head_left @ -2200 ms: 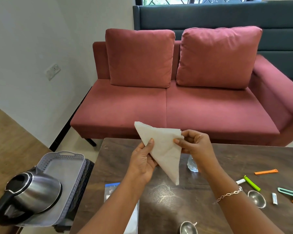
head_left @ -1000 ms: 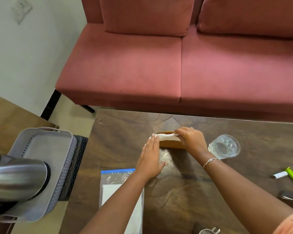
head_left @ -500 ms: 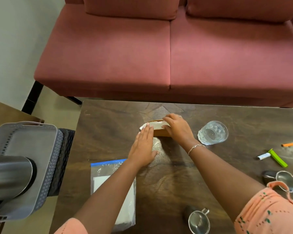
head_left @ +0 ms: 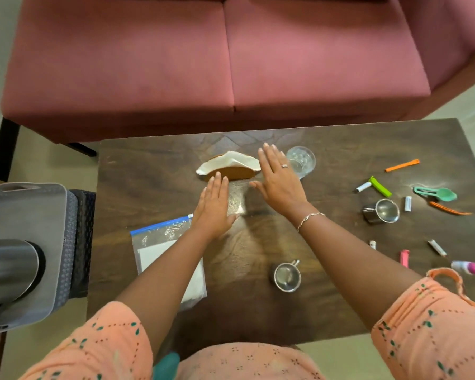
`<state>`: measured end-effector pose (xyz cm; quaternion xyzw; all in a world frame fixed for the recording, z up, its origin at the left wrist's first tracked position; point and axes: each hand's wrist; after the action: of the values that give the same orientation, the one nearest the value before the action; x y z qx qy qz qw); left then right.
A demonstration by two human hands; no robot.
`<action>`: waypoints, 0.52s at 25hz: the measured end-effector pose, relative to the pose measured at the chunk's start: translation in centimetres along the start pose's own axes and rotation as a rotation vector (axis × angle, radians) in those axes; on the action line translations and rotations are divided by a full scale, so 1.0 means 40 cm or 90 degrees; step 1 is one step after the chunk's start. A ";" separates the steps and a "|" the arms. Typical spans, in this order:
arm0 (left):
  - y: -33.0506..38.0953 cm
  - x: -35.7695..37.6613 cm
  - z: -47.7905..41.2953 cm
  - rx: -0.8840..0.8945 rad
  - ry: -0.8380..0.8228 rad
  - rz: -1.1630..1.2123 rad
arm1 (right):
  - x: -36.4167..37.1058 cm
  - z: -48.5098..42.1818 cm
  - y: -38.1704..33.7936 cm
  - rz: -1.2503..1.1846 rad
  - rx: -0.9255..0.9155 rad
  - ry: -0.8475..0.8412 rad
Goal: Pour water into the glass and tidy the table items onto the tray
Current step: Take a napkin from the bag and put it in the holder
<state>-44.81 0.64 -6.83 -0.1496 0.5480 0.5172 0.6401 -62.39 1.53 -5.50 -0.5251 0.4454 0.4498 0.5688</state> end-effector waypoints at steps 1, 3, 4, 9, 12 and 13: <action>0.022 0.000 0.012 0.004 -0.003 -0.010 | -0.007 0.033 0.013 0.009 0.005 0.004; 0.063 -0.004 0.035 -0.002 0.004 -0.007 | -0.019 0.095 0.046 0.031 0.010 0.015; 0.079 -0.004 0.045 -0.007 0.009 -0.001 | -0.020 0.121 0.065 0.041 0.018 0.014; 0.180 0.014 0.114 -0.057 0.029 0.001 | -0.042 0.231 0.205 0.078 0.034 -0.021; 0.256 0.040 0.151 -0.088 0.025 0.017 | -0.072 0.283 0.278 0.078 0.043 -0.026; 0.281 0.049 0.155 -0.092 0.021 0.014 | -0.083 0.294 0.298 0.077 0.039 -0.019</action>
<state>-50.95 11.05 -2.08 -0.1977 0.5216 0.5598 0.6127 -74.30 13.65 -4.00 -0.4730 0.4810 0.4773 0.5632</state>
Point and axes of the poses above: each hand's wrist, its own z-axis away from the middle knuckle, its own x-axis out of the palm, y = z × x, and after that the axes turned 5 degrees about x, right-handed
